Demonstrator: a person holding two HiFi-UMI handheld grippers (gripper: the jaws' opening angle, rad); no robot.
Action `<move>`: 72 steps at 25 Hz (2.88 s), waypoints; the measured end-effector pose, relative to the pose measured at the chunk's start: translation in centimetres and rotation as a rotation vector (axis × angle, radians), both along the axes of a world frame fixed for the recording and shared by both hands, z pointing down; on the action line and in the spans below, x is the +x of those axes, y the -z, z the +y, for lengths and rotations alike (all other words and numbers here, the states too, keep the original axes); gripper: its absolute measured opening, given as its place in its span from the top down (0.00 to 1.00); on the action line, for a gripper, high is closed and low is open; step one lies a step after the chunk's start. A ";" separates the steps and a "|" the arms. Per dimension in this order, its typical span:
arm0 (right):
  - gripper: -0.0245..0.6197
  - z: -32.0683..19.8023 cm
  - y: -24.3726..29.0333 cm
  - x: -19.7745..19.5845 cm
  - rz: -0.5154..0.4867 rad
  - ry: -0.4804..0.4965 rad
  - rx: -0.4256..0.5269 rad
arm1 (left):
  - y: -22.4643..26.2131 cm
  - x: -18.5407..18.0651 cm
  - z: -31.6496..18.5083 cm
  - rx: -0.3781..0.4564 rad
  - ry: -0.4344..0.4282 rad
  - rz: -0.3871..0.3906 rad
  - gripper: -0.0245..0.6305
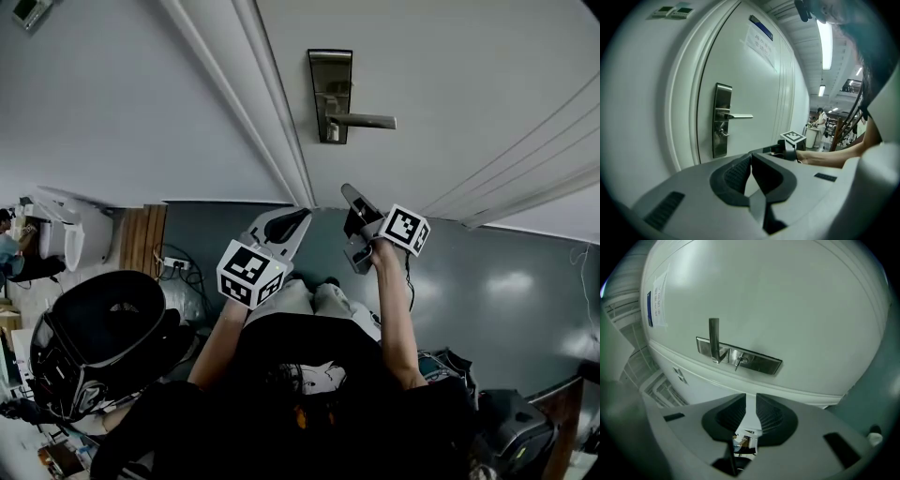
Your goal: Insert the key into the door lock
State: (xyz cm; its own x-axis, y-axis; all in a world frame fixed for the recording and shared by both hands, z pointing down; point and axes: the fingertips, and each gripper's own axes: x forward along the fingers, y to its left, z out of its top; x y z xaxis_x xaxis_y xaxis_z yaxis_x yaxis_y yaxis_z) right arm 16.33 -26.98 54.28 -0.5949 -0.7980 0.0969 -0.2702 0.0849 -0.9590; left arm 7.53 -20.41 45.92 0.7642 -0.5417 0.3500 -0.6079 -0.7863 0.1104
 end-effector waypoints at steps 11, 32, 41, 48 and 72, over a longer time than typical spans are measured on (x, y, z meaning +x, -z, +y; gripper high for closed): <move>0.88 6.1 -2.5 0.7 0.102 -0.006 -0.058 | -2.9 -0.4 0.8 -0.094 -0.010 -0.006 0.94; 0.88 17.9 0.5 -5.9 0.154 -0.123 0.004 | -2.6 -9.0 10.0 -0.091 -0.071 0.066 0.94; 0.89 24.8 2.7 -9.4 0.196 -0.184 0.043 | -1.0 -10.8 15.6 -0.074 -0.176 0.123 0.94; 0.91 28.0 4.3 -10.8 0.269 -0.224 0.070 | -0.7 -11.4 18.6 -0.072 -0.236 0.153 0.94; 0.92 32.0 7.1 -12.0 0.425 -0.211 0.139 | -0.4 -11.0 23.1 -0.067 -0.279 0.159 0.94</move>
